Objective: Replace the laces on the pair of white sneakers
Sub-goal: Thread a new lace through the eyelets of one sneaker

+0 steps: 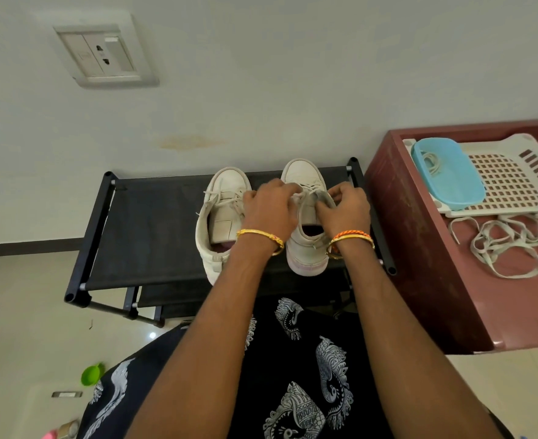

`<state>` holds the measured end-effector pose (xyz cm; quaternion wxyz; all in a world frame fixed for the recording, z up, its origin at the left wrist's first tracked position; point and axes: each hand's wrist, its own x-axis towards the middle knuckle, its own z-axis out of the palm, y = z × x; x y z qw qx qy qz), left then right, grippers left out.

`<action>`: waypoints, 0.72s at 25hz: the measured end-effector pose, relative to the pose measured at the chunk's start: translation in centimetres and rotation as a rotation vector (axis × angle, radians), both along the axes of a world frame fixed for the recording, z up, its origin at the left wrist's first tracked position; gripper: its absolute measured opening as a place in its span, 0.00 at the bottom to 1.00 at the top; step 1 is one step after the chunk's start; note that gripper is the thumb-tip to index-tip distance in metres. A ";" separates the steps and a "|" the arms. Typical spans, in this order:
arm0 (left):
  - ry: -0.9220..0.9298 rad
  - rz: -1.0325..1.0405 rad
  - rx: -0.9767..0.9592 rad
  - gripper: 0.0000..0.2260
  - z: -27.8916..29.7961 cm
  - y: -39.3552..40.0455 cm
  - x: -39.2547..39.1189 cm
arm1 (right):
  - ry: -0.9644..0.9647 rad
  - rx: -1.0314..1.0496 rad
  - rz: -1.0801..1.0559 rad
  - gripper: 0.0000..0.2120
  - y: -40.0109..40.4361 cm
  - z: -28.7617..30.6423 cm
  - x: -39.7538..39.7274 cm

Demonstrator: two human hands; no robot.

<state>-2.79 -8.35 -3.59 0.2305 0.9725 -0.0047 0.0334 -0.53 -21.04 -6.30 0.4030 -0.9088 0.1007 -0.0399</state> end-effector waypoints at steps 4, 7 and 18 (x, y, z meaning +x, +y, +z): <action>0.018 0.035 0.000 0.11 -1.2 -0.7 1.4 | -0.006 -0.020 -0.015 0.10 0.2 0.0 -0.1; -0.030 0.104 -0.099 0.10 -1.5 -0.1 1.5 | 0.017 -0.038 -0.028 0.08 0.0 0.0 -0.2; -0.028 0.268 -0.037 0.08 -1.4 -0.6 0.9 | 0.030 -0.047 -0.095 0.07 0.8 0.2 -0.7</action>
